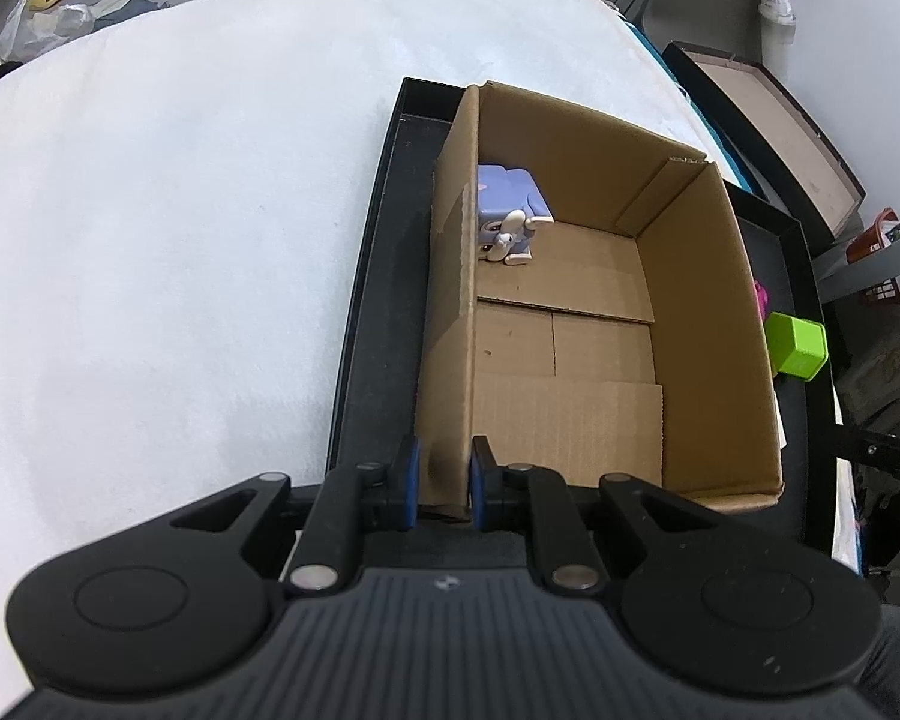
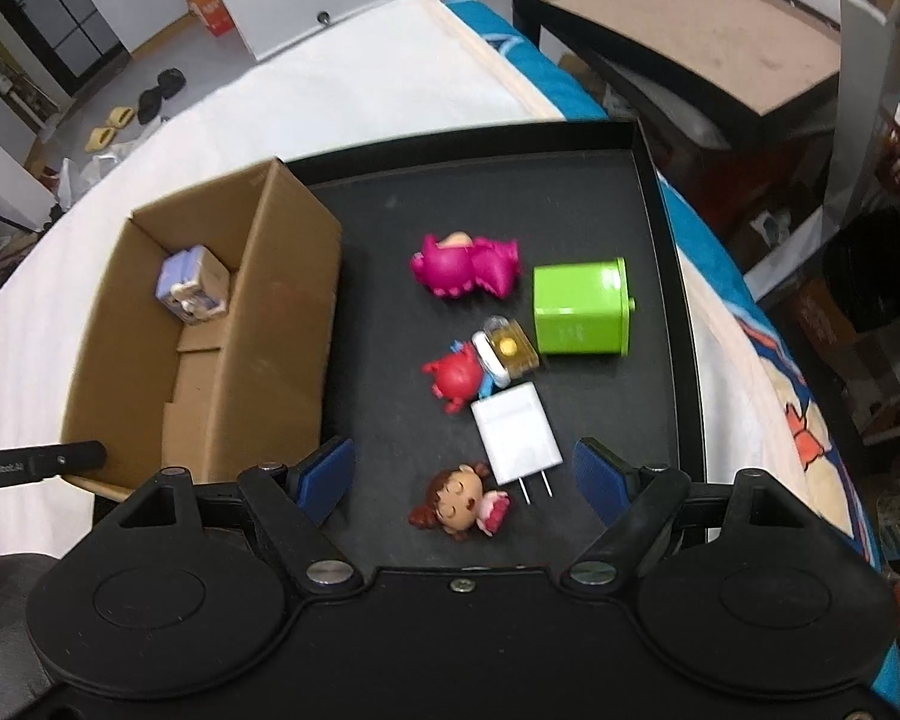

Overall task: Organize rigid objects
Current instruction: 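Withdraw the open right gripper from the box back over the toys, then grasp the doll figure with the right gripper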

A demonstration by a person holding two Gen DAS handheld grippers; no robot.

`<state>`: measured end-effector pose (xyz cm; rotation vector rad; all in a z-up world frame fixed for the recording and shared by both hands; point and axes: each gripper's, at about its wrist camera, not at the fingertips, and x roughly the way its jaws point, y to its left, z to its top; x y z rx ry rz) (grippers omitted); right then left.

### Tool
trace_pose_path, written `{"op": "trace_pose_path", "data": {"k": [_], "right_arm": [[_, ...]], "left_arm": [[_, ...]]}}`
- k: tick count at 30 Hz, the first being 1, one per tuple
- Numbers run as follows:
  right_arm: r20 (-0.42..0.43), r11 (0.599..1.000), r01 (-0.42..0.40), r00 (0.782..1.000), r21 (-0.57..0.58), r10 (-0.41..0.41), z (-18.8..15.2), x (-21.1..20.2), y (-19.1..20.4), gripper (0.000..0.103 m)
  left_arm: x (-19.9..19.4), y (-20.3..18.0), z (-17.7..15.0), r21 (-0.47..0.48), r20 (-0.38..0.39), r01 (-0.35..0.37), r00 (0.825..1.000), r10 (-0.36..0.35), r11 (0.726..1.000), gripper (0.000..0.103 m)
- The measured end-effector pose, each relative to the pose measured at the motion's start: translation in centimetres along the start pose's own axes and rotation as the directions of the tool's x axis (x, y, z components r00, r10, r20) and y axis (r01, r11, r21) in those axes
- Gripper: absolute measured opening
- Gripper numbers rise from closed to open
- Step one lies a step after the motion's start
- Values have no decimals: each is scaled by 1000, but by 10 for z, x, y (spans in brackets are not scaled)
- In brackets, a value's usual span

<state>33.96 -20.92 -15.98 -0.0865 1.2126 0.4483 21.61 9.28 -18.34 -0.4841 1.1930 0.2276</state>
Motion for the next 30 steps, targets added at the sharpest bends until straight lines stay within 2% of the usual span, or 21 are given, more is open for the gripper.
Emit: {"op": "trace_pose_path", "data": {"k": [13,26,28,30], "right_arm": [[-97,991,14,995,131,-1,-16,34,-8,77],[-135,979,66,990,191,-40,-13,58,-1,77],[-147,978,79,988,192,-51,-13,63,-1,71],[-167,977,86,985,196,-53,-14,70,-2,44]], "left_arm": [[3,-3,0,40,-2,-5,1000,5,999,13],[4,-13,-2,110,19,-35,999,33,993,12],[4,-15,-3,123,21,-42,999,39,991,12],[5,-17,-3,138,23,-49,999,46,989,12]]}}
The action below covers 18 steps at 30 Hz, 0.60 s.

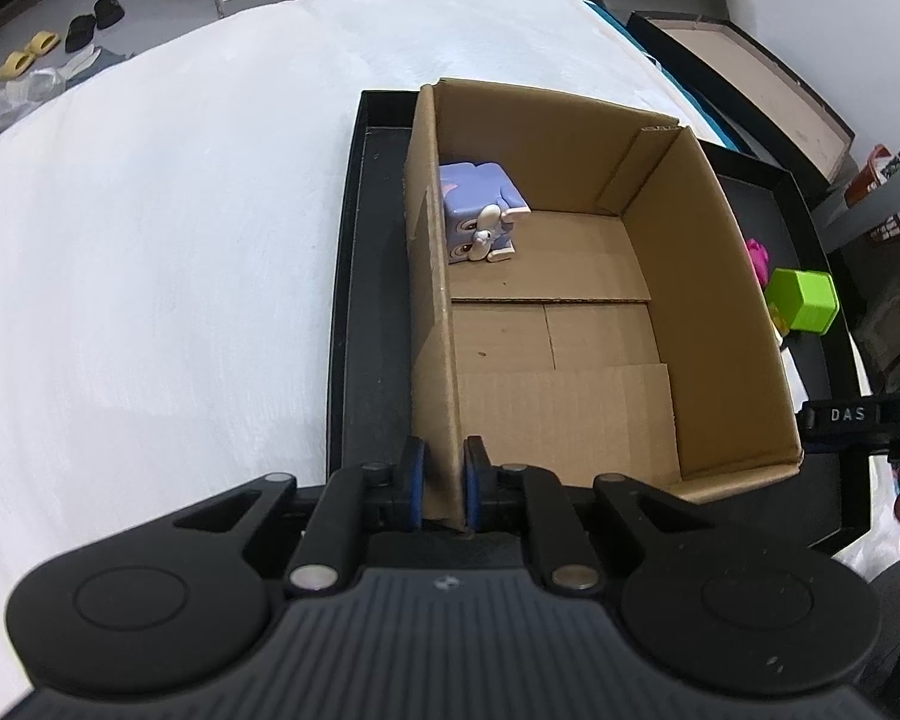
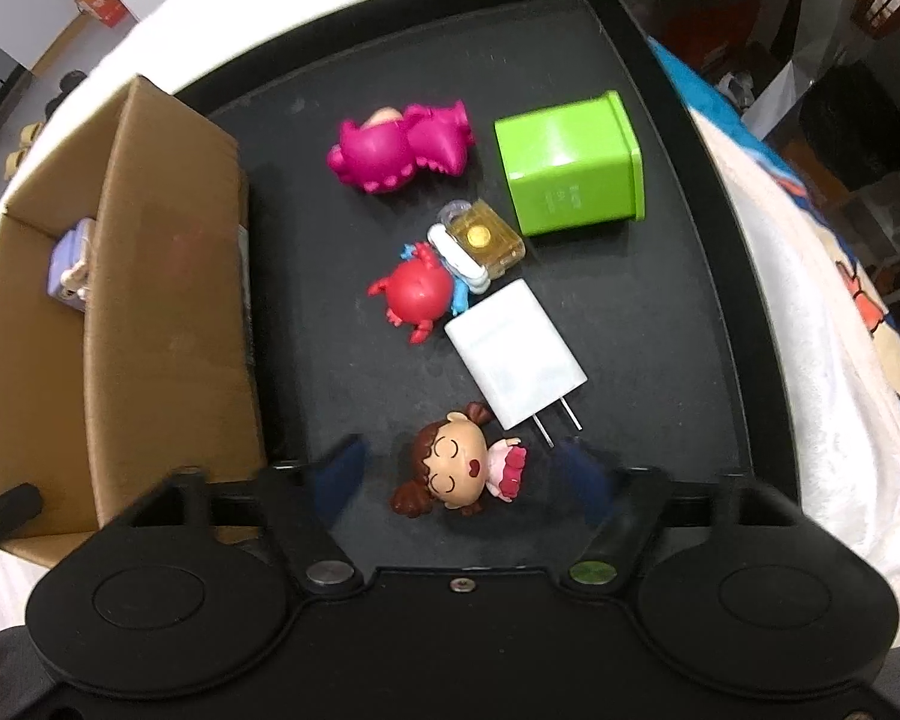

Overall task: Organize rigid objects
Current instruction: 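Grasp the doll figure with the right gripper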

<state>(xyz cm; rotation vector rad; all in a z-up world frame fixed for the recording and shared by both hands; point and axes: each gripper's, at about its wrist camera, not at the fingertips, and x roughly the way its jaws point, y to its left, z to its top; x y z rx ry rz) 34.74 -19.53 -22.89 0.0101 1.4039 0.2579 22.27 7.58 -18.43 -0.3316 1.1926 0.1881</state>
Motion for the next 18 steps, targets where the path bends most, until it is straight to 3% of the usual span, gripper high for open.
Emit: {"op": "trace_pose_path", "data": {"k": [18], "right_arm": [[36,1000,-19,999,-12,19,-6,-26,-5,43]], "left_arm": [[-5,5,-1,-18,21,29,999,-28,999,13]]}}
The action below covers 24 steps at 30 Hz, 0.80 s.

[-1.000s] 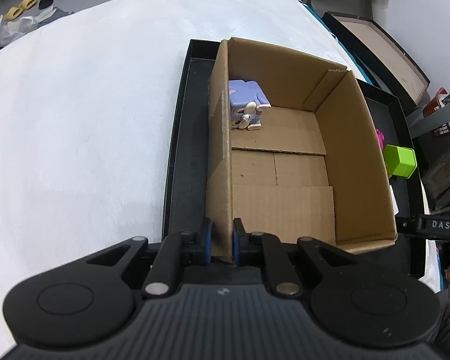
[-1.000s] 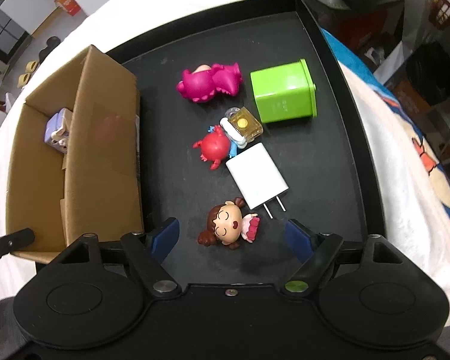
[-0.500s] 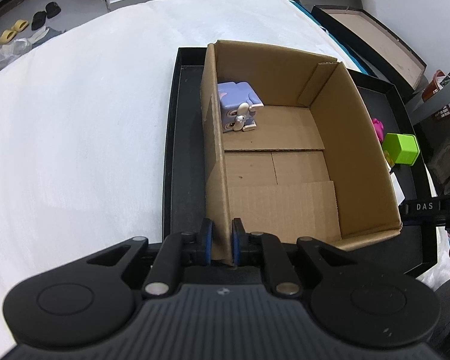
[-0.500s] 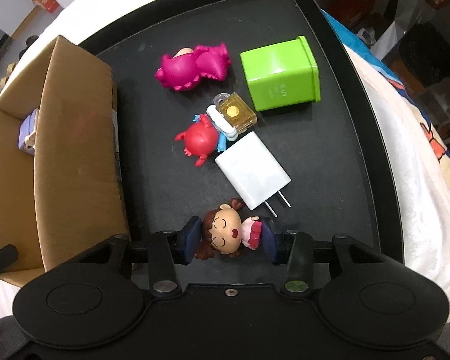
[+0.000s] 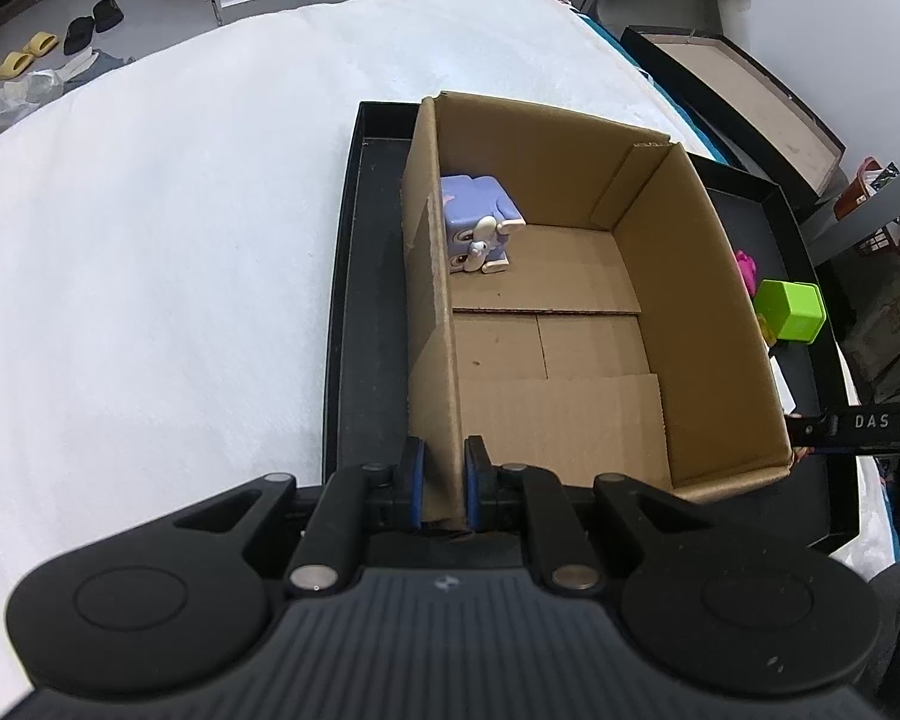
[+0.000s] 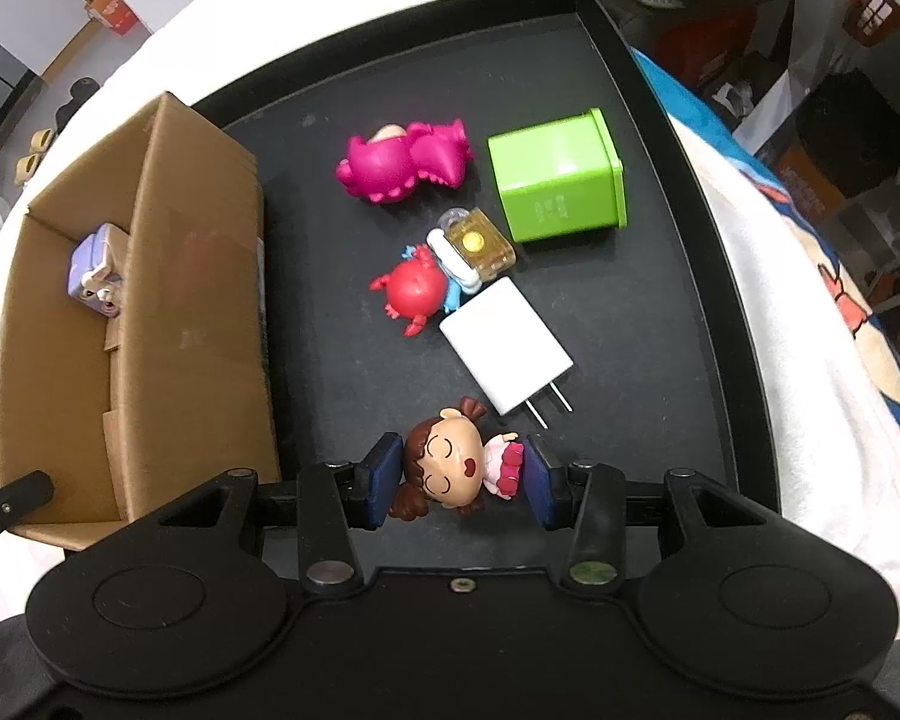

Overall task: Organize rigid objects
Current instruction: 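Grasp the doll figure with the right gripper, then carry the doll figure into the box and open the right gripper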

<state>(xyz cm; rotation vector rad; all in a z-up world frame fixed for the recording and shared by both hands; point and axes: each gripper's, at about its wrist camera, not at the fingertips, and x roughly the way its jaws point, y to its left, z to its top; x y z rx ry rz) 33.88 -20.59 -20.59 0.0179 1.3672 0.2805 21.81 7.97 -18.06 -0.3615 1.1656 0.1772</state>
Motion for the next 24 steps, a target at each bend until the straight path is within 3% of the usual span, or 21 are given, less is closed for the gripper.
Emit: {"op": "trace_pose_path", "data": {"k": [24], "right_arm": [[173,988,-62,981,-142,86,38,-74,62,43]], "left_arm": [[3,9,3,2,-16,37,999,-37,999,13]]}}
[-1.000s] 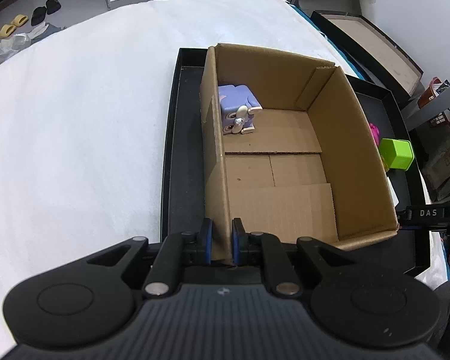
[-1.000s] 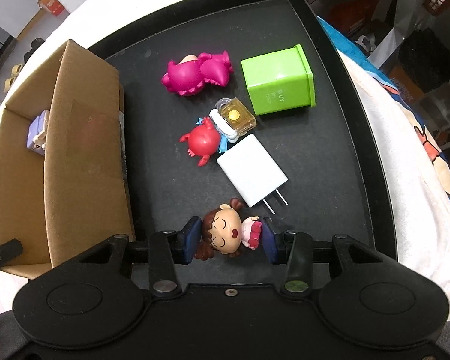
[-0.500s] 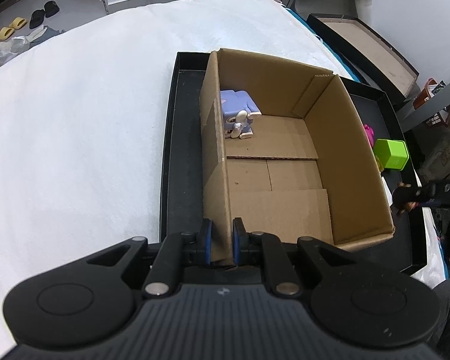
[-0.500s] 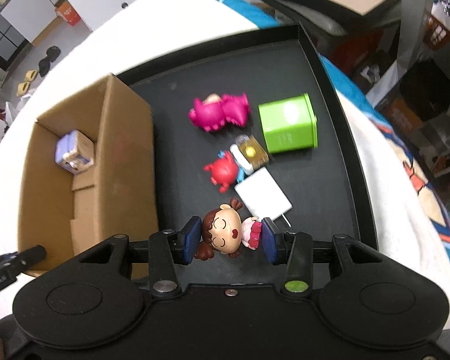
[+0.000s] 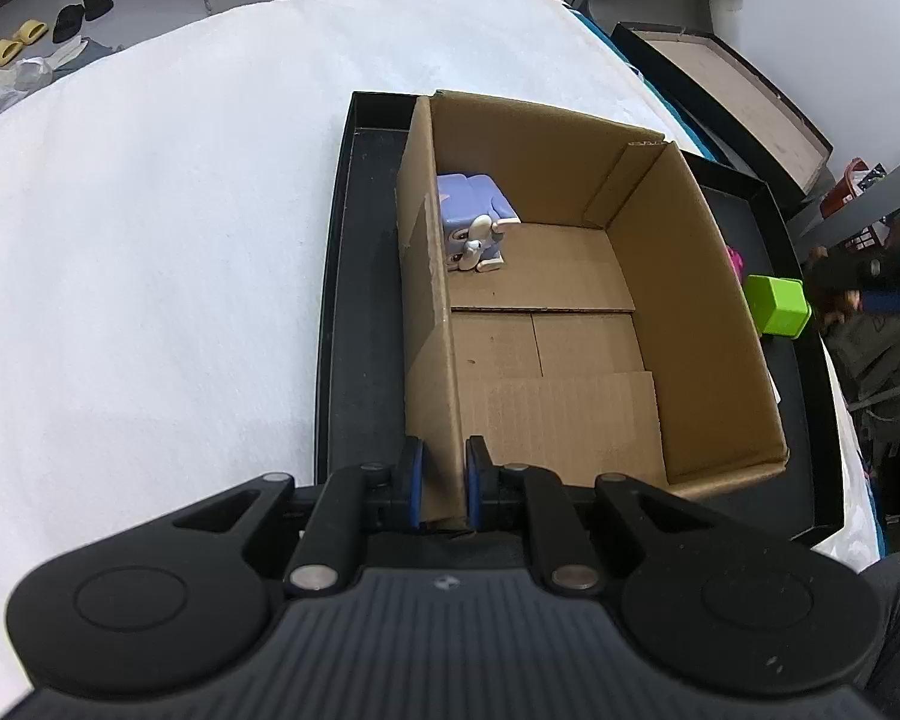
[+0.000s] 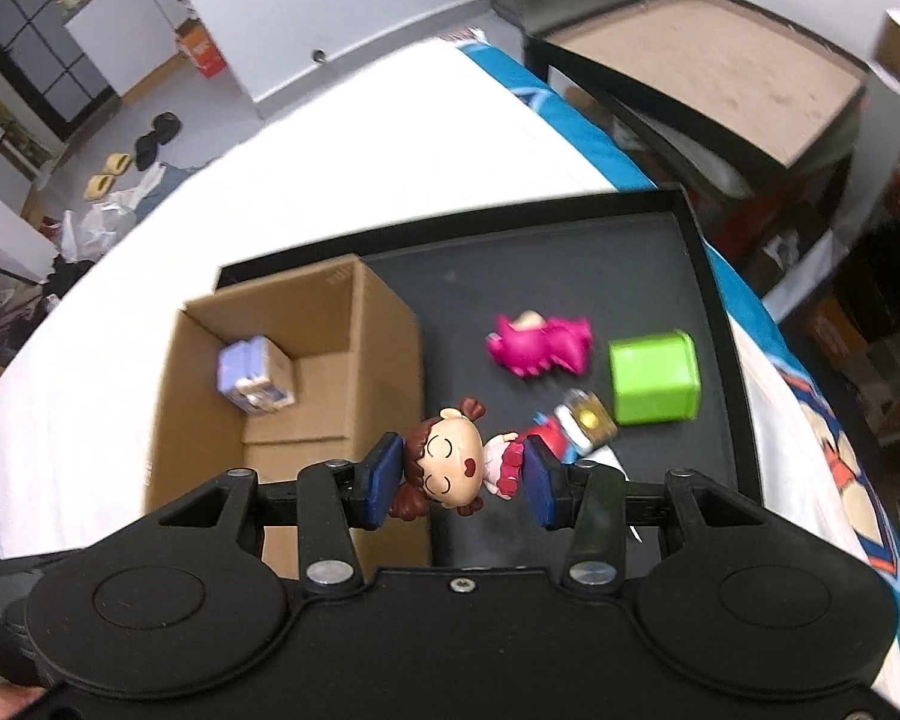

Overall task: Organize rigid objects
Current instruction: 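Carry the doll figure into the box and open the right gripper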

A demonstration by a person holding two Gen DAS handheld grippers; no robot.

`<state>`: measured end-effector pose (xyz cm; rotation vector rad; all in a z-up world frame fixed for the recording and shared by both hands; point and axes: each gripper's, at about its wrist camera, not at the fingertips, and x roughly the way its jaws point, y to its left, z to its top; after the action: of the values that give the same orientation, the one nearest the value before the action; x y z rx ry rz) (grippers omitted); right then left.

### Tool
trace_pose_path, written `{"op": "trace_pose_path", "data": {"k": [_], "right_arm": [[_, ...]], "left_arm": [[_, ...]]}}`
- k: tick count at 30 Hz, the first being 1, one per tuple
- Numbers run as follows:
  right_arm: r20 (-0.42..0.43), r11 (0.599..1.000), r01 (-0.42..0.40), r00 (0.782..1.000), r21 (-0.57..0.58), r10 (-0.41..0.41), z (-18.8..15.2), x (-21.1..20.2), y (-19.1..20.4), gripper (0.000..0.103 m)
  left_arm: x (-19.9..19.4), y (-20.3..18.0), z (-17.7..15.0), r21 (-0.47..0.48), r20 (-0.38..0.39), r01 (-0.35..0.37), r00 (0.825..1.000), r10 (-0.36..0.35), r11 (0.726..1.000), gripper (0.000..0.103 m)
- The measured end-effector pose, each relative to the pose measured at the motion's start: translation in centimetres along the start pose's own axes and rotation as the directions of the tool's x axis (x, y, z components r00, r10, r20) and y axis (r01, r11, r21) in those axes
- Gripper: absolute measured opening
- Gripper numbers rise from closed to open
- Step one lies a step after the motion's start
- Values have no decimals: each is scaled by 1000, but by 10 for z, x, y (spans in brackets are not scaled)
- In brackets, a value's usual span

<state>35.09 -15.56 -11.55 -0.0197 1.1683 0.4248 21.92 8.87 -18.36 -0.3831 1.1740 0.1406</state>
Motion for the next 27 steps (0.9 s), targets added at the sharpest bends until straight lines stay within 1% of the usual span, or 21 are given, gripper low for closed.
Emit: {"op": "trace_pose_path", "data": {"k": [4,12,21,27], "right_arm": [[10,999,-24,1000,-28,25,10,2,14,43],[8,996,-48,999,-77,49,23,13,46,43],[2,994,-33,999,-101,33,27,25,66,43],[27,993,-27,999,-117,30,32,32,76,44]], "left_arm": [[1,0,1,-3,0,-1,1000,1,1000,13],[2,2,0,-6,0,7,1000,-7,1000,13],[2,6,0,-9,5,27,1000,-27,1000,14],[3,5,1,-7,-2,24,1000,-24,1000,14]]}}
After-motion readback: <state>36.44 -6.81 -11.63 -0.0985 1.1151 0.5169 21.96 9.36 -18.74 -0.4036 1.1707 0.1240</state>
